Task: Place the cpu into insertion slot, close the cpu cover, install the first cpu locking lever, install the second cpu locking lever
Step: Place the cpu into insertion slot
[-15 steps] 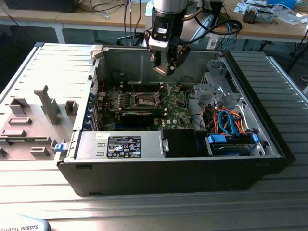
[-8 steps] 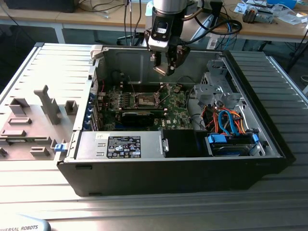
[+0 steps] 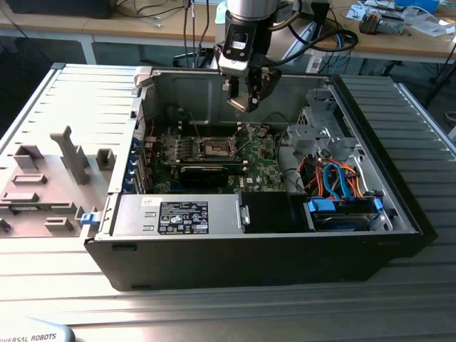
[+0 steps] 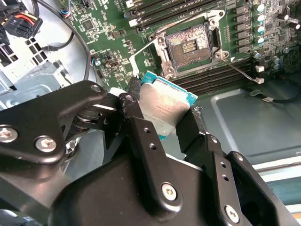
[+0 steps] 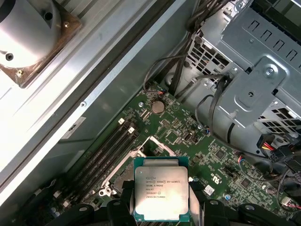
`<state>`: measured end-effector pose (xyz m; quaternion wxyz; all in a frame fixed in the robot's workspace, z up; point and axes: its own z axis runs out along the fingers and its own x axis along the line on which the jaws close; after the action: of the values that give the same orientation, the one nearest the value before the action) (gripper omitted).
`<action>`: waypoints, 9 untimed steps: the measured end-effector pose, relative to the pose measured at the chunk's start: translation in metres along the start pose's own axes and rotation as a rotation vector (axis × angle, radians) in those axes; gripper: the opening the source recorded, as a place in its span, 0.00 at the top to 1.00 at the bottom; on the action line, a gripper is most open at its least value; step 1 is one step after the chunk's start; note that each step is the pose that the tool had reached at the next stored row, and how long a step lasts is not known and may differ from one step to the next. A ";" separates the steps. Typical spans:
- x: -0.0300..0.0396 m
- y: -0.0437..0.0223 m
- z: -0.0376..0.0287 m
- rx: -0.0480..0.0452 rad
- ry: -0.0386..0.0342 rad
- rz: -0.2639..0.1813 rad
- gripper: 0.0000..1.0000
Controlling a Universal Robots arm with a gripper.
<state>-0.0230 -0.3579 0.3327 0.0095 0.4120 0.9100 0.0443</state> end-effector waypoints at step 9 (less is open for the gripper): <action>0.0000 0.0000 0.0000 -0.0004 -0.0013 0.016 0.46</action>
<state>-0.0230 -0.3579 0.3326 0.0098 0.4192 0.9068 0.0443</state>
